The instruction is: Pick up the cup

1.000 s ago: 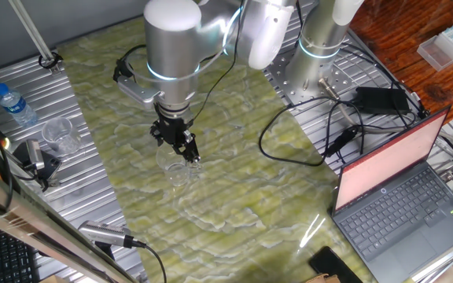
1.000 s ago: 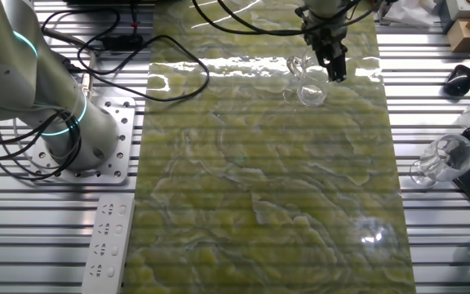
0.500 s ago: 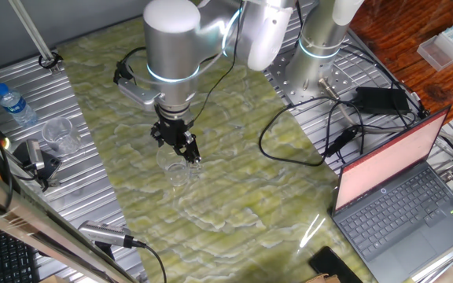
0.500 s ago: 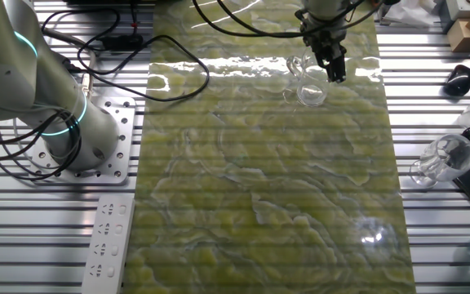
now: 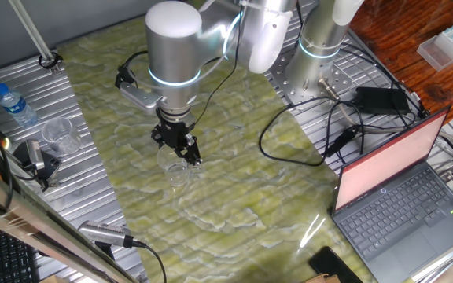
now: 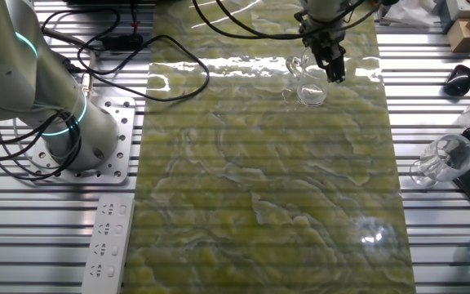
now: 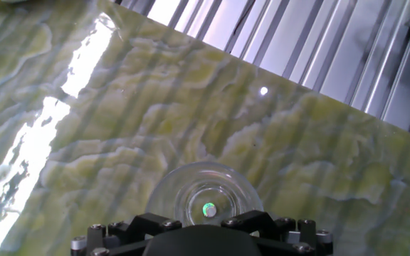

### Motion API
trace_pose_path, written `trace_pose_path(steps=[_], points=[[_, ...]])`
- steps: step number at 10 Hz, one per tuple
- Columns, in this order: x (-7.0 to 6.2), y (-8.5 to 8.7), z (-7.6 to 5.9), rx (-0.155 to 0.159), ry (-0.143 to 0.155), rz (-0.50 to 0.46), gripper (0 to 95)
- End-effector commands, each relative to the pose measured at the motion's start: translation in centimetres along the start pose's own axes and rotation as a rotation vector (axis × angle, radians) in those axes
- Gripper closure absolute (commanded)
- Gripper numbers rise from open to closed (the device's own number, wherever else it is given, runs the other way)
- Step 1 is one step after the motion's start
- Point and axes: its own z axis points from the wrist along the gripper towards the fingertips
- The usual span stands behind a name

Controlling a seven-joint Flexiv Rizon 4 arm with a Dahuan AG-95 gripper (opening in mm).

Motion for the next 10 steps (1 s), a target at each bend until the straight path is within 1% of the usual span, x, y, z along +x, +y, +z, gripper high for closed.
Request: trace_pose_path(steps=[1,5,8,9,10], points=[[0.01,0.03,0.18,0.006,0.000,0.005,0.0],[0.06,0.09,0.41,0.015,0.003,0.001,0.0],[0.06,0.09,0.42,0.033,0.006,0.001,0.0],[0.06,0.09,0.41,0.048,0.013,-0.003,0.0],[0.06,0.09,0.41,0.047,0.012,-0.003,0.0]])
